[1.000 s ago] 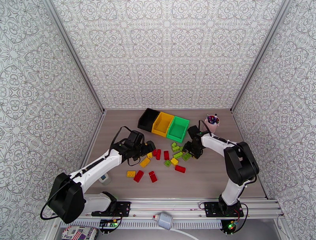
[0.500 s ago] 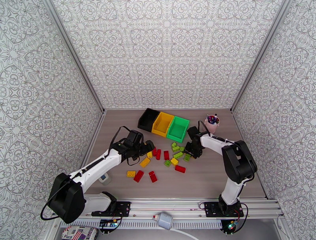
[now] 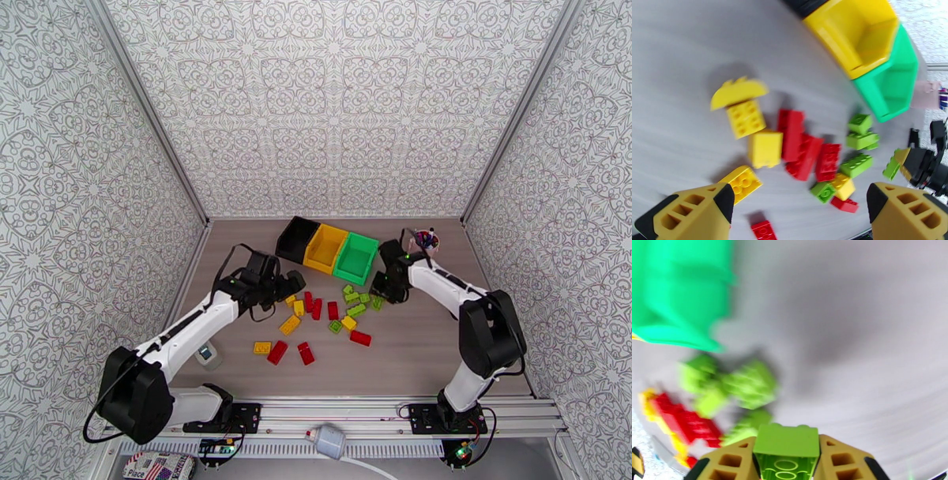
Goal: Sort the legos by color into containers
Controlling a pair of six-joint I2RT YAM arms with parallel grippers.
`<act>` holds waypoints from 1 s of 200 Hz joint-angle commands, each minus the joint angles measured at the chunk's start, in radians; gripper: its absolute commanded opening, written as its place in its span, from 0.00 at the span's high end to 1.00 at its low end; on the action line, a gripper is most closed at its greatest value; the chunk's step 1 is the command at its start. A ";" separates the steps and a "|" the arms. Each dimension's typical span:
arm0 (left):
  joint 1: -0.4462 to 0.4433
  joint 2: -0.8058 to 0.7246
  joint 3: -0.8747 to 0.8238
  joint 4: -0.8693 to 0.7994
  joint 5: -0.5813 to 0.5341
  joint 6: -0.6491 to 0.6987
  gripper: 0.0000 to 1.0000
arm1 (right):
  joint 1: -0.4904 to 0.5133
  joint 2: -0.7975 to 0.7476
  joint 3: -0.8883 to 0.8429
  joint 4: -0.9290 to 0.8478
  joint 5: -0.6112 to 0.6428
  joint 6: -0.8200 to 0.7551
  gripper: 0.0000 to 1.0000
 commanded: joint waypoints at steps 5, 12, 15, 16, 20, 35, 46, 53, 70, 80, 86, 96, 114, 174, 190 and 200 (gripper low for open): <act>-0.002 0.054 0.075 -0.026 0.041 0.068 0.07 | -0.018 0.074 0.172 -0.021 -0.058 -0.027 0.72; -0.004 0.064 0.088 -0.029 0.044 0.075 0.07 | -0.021 0.103 0.221 -0.024 -0.071 -0.023 0.72; -0.005 0.067 0.092 -0.030 0.045 0.076 0.07 | -0.023 0.116 0.243 -0.028 -0.075 -0.022 0.72; -0.006 0.067 0.094 -0.030 0.045 0.076 0.07 | -0.023 0.121 0.251 -0.027 -0.076 -0.022 0.72; -0.007 0.073 0.098 -0.031 0.047 0.078 0.07 | -0.026 0.139 0.278 -0.032 -0.081 -0.018 0.72; -0.013 0.081 0.106 -0.033 0.053 0.079 0.07 | -0.031 0.210 0.394 -0.041 -0.100 -0.011 0.68; -0.017 0.082 0.105 -0.030 0.055 0.076 0.07 | -0.033 0.267 0.484 -0.063 -0.100 -0.012 0.59; -0.019 0.082 0.101 -0.028 0.057 0.075 0.08 | -0.037 0.305 0.545 -0.090 -0.100 -0.011 0.53; -0.021 0.078 0.094 -0.028 0.057 0.070 0.07 | -0.041 0.378 0.673 -0.145 -0.101 -0.019 0.41; -0.021 0.075 0.087 -0.027 0.054 0.069 0.07 | -0.041 0.402 0.725 -0.173 -0.094 -0.029 0.37; -0.018 0.072 0.086 -0.027 0.054 0.069 0.08 | -0.041 0.410 0.747 -0.185 -0.090 -0.037 0.35; -0.016 0.067 0.081 -0.028 0.053 0.069 0.07 | -0.042 0.410 0.765 -0.198 -0.080 -0.047 0.33; -0.012 0.060 0.076 -0.030 0.051 0.071 0.07 | -0.043 0.388 0.748 -0.211 -0.063 -0.068 0.32; -0.009 0.053 0.063 -0.037 0.025 0.059 0.08 | -0.042 0.176 0.377 -0.114 -0.043 -0.106 0.37; -0.014 0.053 0.057 -0.032 0.021 0.052 0.09 | -0.039 0.114 0.262 -0.076 -0.057 -0.106 0.37; -0.019 0.053 0.052 -0.032 0.020 0.047 0.09 | -0.031 0.079 0.193 -0.052 -0.064 -0.105 0.36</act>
